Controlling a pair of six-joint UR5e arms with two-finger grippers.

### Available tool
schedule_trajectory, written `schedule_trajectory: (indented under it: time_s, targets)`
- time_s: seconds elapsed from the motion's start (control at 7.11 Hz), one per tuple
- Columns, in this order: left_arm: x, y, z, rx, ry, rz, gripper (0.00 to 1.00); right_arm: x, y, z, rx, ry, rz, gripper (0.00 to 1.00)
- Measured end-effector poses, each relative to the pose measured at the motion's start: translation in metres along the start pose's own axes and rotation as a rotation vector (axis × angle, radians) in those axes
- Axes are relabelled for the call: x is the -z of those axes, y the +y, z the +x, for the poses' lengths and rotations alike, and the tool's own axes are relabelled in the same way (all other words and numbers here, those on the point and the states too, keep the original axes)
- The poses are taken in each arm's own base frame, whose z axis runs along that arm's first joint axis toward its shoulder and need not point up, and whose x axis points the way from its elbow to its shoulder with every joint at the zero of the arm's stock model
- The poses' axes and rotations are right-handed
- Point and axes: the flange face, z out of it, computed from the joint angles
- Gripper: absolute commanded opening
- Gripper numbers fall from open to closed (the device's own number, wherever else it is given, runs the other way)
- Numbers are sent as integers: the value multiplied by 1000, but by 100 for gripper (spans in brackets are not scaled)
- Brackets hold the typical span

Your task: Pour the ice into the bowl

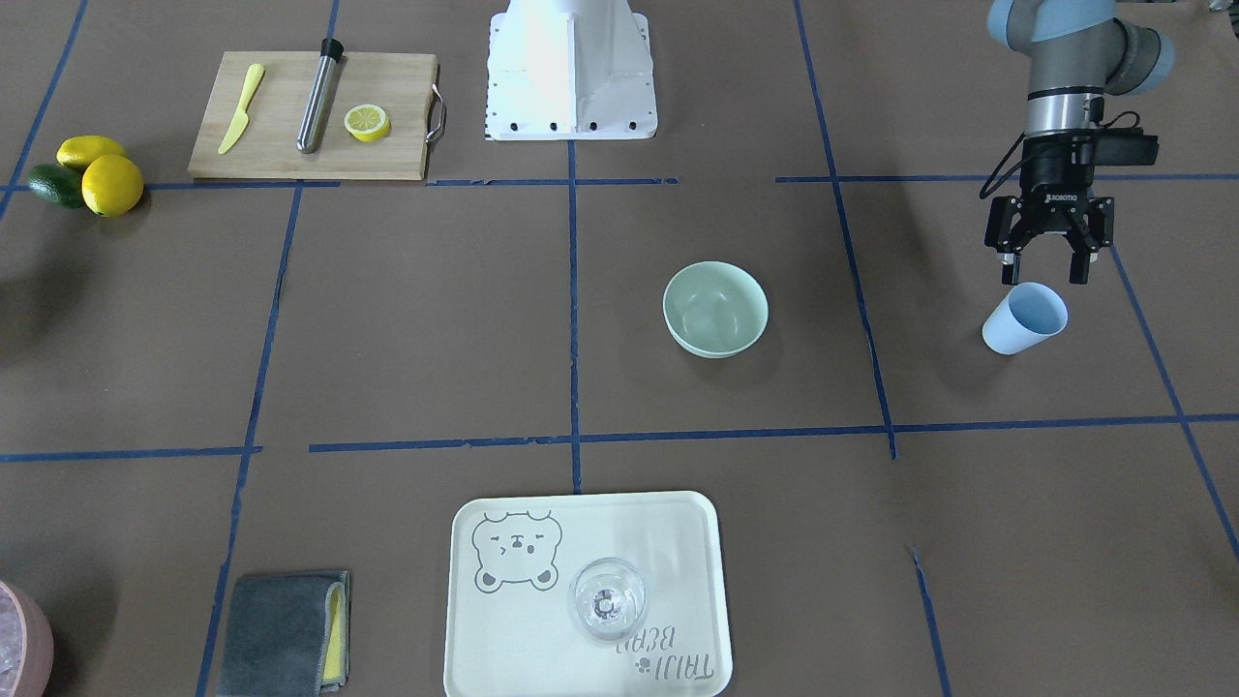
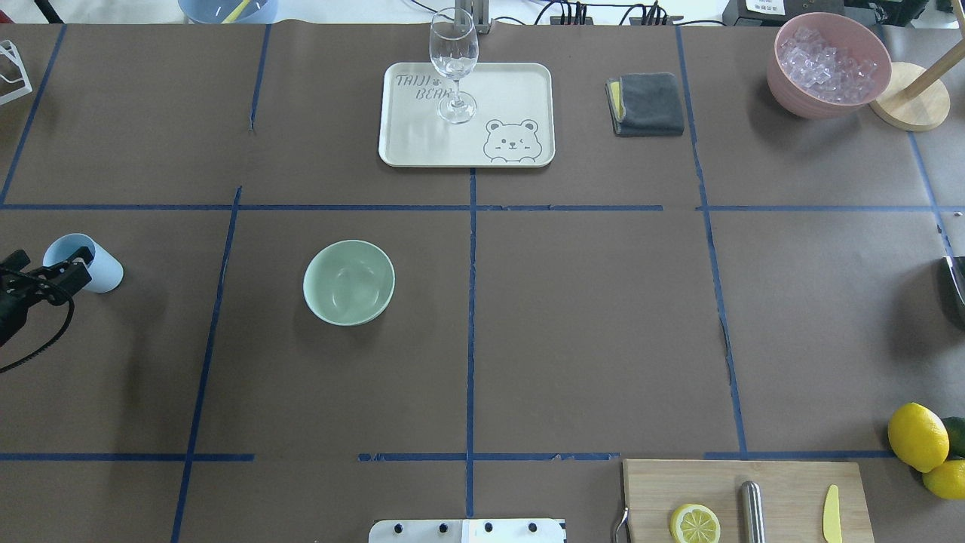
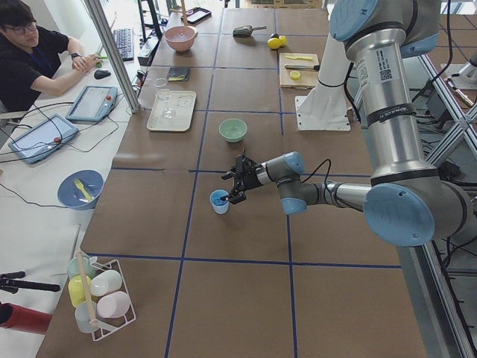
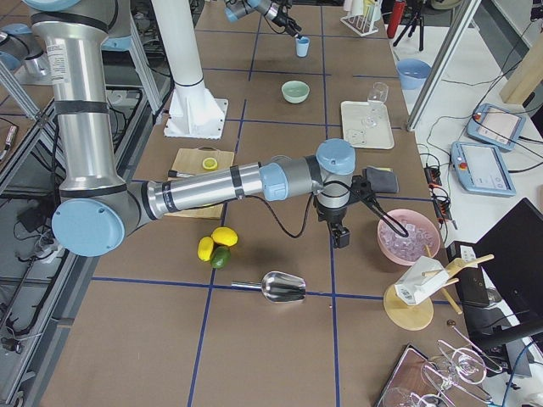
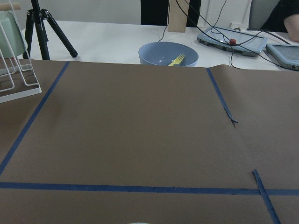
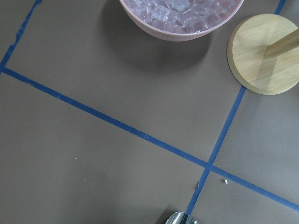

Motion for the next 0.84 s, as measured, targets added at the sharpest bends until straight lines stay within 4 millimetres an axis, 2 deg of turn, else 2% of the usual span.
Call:
schedule_trajectory:
  time_s: [0.28, 0.56, 0.84]
  targets:
    - [-1, 28, -11, -18, -40, 73, 100, -1, 1, 1, -2, 0, -1, 100]
    - [2, 45, -8, -34, -37, 108, 100, -2, 1, 2, -5, 0, -4, 100]
    - [-4, 60, -7, -54, -43, 127, 100, -3, 2, 2, -6, 0, -6, 100]
